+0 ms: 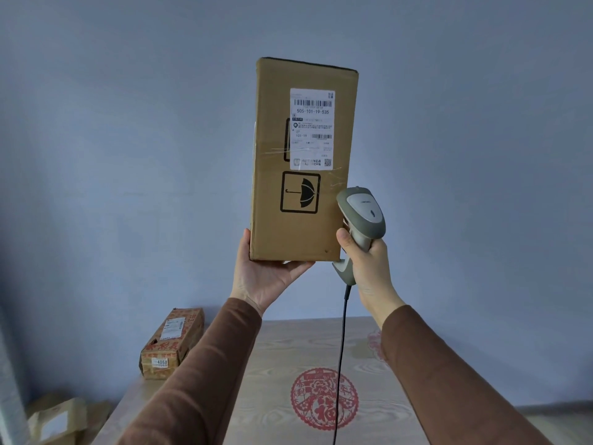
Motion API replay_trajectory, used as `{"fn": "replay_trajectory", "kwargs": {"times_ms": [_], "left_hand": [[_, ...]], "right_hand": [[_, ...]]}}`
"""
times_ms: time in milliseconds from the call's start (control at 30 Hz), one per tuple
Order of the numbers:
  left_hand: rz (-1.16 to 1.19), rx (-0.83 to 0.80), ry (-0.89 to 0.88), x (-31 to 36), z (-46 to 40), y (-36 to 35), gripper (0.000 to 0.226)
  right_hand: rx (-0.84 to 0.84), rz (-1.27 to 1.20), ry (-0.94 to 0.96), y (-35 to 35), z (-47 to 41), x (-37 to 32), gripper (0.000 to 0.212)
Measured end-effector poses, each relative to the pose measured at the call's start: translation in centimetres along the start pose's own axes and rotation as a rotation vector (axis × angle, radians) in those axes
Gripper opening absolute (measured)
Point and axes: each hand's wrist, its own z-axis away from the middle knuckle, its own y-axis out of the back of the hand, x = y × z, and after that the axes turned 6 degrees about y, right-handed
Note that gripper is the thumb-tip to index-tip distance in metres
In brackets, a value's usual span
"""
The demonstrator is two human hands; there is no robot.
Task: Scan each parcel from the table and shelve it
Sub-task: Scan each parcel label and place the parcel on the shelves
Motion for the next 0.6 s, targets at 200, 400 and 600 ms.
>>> {"fn": "replay_trajectory", "kwargs": {"times_ms": [200,400,600], "left_hand": [[0.018,0.019,-0.031,0.0,-0.3,0.8,0.084],[0.005,0.007,-0.041,-0.4,-0.7,1.1,0.079],[0.002,-0.008,-0.018,-0.5,-0.6,1.1,0.090]], "right_hand": [[-0.018,0.033,-0.034,-0.1,0.1,-0.7,0.016],[-0.031,0.053,-0.046,0.0,0.3,-0.7,0.021],[-0.004,-0.021,-0.052,0.3,0.9,0.3,0.030]]}}
